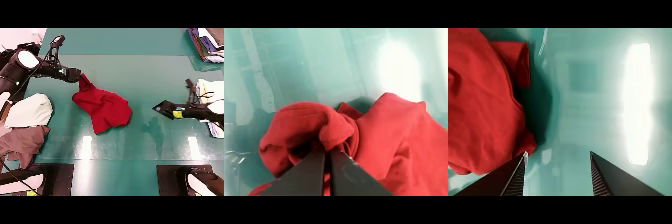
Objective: Fold the shirts.
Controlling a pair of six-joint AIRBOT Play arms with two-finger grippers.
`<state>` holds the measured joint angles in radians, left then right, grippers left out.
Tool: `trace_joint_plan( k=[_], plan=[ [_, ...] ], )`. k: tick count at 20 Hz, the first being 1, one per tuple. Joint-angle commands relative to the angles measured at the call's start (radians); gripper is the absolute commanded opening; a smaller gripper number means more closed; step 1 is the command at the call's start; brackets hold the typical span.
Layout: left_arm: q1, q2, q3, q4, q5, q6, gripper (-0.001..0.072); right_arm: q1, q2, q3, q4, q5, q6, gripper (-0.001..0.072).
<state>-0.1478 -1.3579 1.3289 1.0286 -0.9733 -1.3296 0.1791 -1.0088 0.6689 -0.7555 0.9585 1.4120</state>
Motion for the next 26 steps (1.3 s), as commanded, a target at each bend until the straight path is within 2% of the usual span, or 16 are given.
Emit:
trace_joint_plan(
  k=[1,4,7,9,11,12,18,19,20,21,24,26],
  plan=[
    [0.002,0.005,0.004,0.004,-0.006,0.003,0.0030,0.109,-0.158,0.048,0.055,-0.073,-0.026,0.0452],
    [0.002,0.005,0.004,0.004,-0.007,0.003,0.0030,0.230,-0.310,0.166,0.055,-0.130,-0.026,0.0452],
    [0.002,0.005,0.004,0.004,-0.015,0.003,0.0030,0.301,-0.455,0.288,0.054,-0.121,-0.026,0.0442],
    [0.002,0.005,0.004,0.004,-0.032,0.003,0.0030,0.332,-0.525,0.358,0.047,-0.113,-0.040,0.0237],
    [0.002,0.005,0.004,0.004,-0.051,0.002,0.0030,0.348,-0.563,0.415,0.045,-0.085,-0.088,0.0066],
    [0.002,0.007,0.004,0.005,-0.053,0.002,0.0029,0.349,-0.566,0.436,0.045,-0.068,-0.109,0.0018],
    [0.002,0.065,0.005,0.015,-0.030,-0.002,0.0029,0.333,-0.425,0.475,-0.110,-0.025,-0.091,0.0027],
    [0.002,0.066,0.005,0.016,-0.034,-0.002,0.0029,0.325,-0.422,0.475,-0.109,0.006,-0.084,0.0184],
    [0.002,0.066,0.005,0.016,-0.042,-0.002,0.0030,0.322,-0.431,0.475,-0.109,0.032,-0.084,0.0419],
    [0.002,0.066,0.005,0.016,-0.050,-0.002,0.0029,0.322,-0.446,0.475,-0.109,0.039,-0.084,0.0440],
    [0.002,0.066,0.005,0.017,-0.076,-0.005,0.0029,0.330,-0.512,0.475,-0.103,0.028,-0.064,0.0440],
    [0.002,0.066,0.005,0.019,-0.082,-0.005,0.0030,0.332,-0.553,0.475,-0.098,0.037,-0.058,0.0415]
  ],
)
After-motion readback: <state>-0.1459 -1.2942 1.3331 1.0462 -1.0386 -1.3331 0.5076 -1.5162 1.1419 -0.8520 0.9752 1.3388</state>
